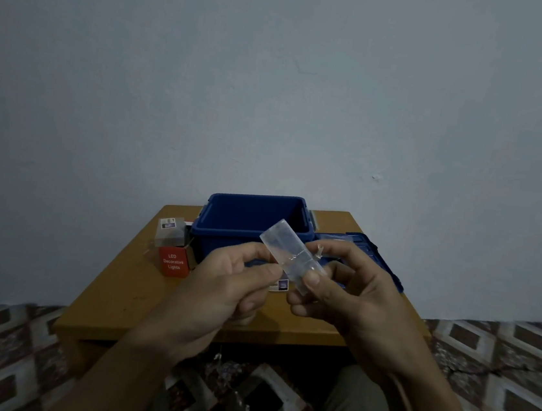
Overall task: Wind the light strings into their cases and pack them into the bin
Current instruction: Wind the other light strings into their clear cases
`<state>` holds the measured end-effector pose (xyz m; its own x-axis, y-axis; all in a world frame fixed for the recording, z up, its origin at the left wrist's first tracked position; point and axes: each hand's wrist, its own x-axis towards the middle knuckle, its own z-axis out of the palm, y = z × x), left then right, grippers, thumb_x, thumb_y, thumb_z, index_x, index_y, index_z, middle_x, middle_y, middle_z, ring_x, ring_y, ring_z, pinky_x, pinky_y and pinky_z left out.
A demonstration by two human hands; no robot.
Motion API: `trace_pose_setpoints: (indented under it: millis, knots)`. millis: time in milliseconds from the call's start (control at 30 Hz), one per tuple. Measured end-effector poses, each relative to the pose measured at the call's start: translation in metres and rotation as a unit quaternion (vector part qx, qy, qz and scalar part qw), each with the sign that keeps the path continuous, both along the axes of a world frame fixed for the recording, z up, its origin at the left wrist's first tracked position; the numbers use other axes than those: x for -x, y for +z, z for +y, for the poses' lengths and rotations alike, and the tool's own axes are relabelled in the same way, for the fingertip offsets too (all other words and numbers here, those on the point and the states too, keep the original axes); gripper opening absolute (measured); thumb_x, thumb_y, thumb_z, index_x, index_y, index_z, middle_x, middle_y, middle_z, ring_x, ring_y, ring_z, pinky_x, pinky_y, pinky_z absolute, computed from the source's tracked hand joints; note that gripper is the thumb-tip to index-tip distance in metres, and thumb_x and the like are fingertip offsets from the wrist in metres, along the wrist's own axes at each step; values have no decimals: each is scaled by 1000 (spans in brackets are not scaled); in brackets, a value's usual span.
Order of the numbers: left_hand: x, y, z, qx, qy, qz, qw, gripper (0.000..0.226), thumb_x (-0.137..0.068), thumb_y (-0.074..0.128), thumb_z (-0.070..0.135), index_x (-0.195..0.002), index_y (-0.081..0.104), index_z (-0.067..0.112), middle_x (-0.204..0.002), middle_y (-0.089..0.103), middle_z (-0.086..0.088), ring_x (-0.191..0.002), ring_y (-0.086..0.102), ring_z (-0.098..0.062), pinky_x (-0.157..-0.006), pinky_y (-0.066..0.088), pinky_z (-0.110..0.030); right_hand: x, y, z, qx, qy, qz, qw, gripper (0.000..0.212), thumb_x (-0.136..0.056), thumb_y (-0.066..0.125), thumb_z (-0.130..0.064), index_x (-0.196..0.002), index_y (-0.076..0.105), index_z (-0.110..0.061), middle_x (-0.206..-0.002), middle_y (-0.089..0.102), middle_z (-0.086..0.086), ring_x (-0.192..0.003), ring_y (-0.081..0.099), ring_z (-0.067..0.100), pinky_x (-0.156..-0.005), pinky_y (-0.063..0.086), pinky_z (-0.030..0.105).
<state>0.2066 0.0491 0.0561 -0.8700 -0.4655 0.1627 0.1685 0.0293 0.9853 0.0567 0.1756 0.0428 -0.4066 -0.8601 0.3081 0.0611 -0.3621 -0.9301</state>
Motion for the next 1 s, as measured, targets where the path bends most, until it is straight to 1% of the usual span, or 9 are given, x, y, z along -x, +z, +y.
trace_pose_setpoints:
  millis: [133, 200, 367, 500, 700, 800, 867, 933, 1000]
  knots:
    - [-1, 1, 0, 6, -12, -21, 1000, 28, -93, 60, 20, -119, 69, 16, -53, 38, -2, -44, 25, -10, -47, 18, -27, 4, -2, 0, -2, 22, -28, 999, 26, -77, 75, -11, -102, 68, -15, -91, 60, 25, -79, 70, 38, -72, 60, 41]
    - [-1, 2, 0, 10, -13, -30, 999, 27, -94, 59, 19, -119, 68, 17, -55, 40, -3, -46, 26, -11, -47, 19, -26, 5, -3, -1, -3, 22, -30, 999, 25, -77, 75, -11, -100, 68, -15, -90, 61, 23, -80, 71, 39, -72, 60, 41]
    - [0, 0, 0, -4, -12, -29, 999, 27, -97, 57, 14, -119, 69, 23, -53, 36, 0, -45, 24, -10, -45, 17, -24, 4, -4, -2, -6, -5, -5, 1000, 26, -80, 74, -9, -106, 68, -14, -88, 61, 21, -82, 72, 39, -74, 60, 41]
    - [0, -3, -1, -19, -14, -31, 999, 28, -99, 54, 11, -122, 67, 20, -53, 34, 0, -43, 24, -9, -42, 18, -22, 3, -5, -4, -9, -16, 11, 1000, 26, -82, 73, -9, -108, 69, -14, -89, 60, 26, -83, 73, 40, -73, 61, 41]
    - [-2, -2, -1, -33, -27, -34, 999, 32, -97, 55, 9, -126, 64, 20, -54, 33, -1, -42, 23, -9, -40, 19, -20, 1, -5, -4, -5, -10, 0, 1000, 25, -80, 73, -9, -104, 68, -13, -82, 63, 14, -82, 72, 40, -73, 61, 42]
    - [-2, -2, -2, -30, -18, -37, 999, 30, -96, 57, 13, -123, 66, 24, -56, 38, -3, -44, 25, -10, -43, 18, -22, 1, -5, -5, 1, -19, 0, 1000, 29, -80, 72, -12, -108, 67, -11, -80, 64, 10, -82, 72, 38, -74, 61, 42]
    - [-3, -3, -3, -4, -5, -51, 999, 23, -96, 59, 20, -116, 69, 24, -60, 45, -4, -46, 29, -11, -43, 21, -22, 1, -4, -5, 10, -26, -7, 1000, 32, -79, 72, -13, -111, 67, -10, -79, 64, 9, -79, 72, 35, -74, 61, 41]
    - [-3, -4, -3, 27, 0, -69, 997, 21, -95, 60, 28, -110, 71, 19, -64, 51, -5, -48, 34, -11, -43, 25, -22, 2, -4, -5, 18, -32, -17, 999, 35, -79, 72, -14, -113, 66, -8, -80, 64, 11, -77, 71, 33, -72, 60, 39]
    - [-4, -8, -4, 46, -1, -78, 996, 27, -92, 61, 35, -106, 71, 15, -66, 53, -5, -49, 36, -11, -45, 28, -22, 2, -4, -5, 24, -33, -31, 999, 39, -79, 73, -15, -116, 63, -5, -85, 66, 15, -77, 71, 31, -70, 60, 36]
